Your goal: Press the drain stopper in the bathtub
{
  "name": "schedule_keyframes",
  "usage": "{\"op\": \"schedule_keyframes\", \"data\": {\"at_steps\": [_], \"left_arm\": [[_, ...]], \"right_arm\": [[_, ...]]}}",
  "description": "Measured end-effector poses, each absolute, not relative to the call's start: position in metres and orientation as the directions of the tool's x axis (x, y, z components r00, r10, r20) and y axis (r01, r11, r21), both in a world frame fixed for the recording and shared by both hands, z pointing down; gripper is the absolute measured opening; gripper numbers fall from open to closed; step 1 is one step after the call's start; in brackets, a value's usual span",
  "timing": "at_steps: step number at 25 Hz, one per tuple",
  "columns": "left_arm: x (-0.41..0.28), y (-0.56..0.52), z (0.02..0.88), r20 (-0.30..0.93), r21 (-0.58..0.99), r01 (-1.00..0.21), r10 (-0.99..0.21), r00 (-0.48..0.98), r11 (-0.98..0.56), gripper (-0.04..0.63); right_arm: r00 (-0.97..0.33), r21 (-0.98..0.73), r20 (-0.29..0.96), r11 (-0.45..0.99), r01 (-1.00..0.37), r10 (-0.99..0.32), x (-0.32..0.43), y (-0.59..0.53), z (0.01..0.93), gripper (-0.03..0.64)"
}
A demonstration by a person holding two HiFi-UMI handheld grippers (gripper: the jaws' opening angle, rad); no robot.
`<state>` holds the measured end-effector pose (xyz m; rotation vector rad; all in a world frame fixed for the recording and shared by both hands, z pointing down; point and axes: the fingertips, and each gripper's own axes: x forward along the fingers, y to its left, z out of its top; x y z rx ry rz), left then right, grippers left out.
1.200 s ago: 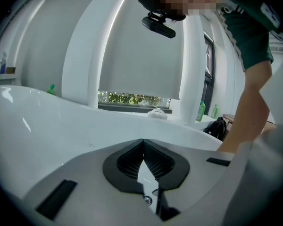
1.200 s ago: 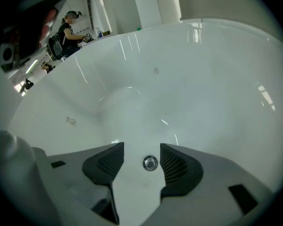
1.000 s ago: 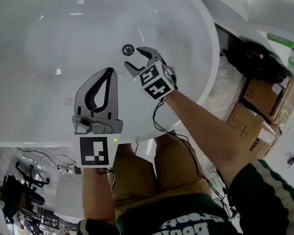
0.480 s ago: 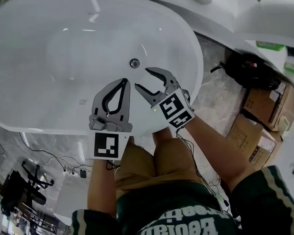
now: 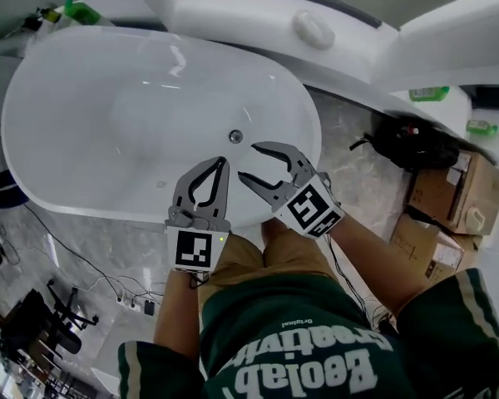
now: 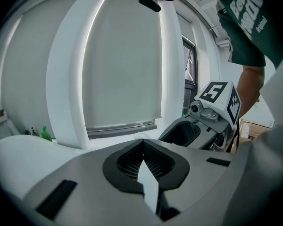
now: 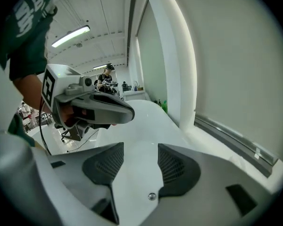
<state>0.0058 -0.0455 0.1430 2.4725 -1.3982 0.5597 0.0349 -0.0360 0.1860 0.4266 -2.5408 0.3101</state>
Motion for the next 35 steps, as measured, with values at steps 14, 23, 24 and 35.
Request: {"op": "schedule_keyframes", "data": {"at_steps": [14, 23, 24, 35], "left_arm": [[0.018, -0.023, 0.006, 0.333, -0.029, -0.866, -0.822, 0.463, -0.499, 0.009], [0.027, -0.017, -0.065, 0.248, -0.13, -0.837, -0.835, 0.491, -0.531, 0.009], [0.026, -0.017, -0.072, 0.239, -0.13, -0.837, -0.836, 0.494, -0.531, 0.009], [0.032, -0.009, -0.1, 0.181, -0.159, -0.827, -0.84, 0.512, -0.538, 0.009]], "right_arm": [[-0.914, -0.008, 0.275, 0.95, -0.311, -0.297, 0.074, -0.021, 0.021, 0.192], [-0.934, -0.005, 0.135, 0.943, -0.334, -0.33, 0.084, -0.019, -0.071, 0.166], [-0.936, 0.001, 0.128, 0.944, -0.33, -0.327, 0.084, -0.017, -0.077, 0.16], [-0.952, 0.061, -0.038, 0.95, -0.306, -0.304, 0.082, 0.011, -0.125, 0.015]]}}
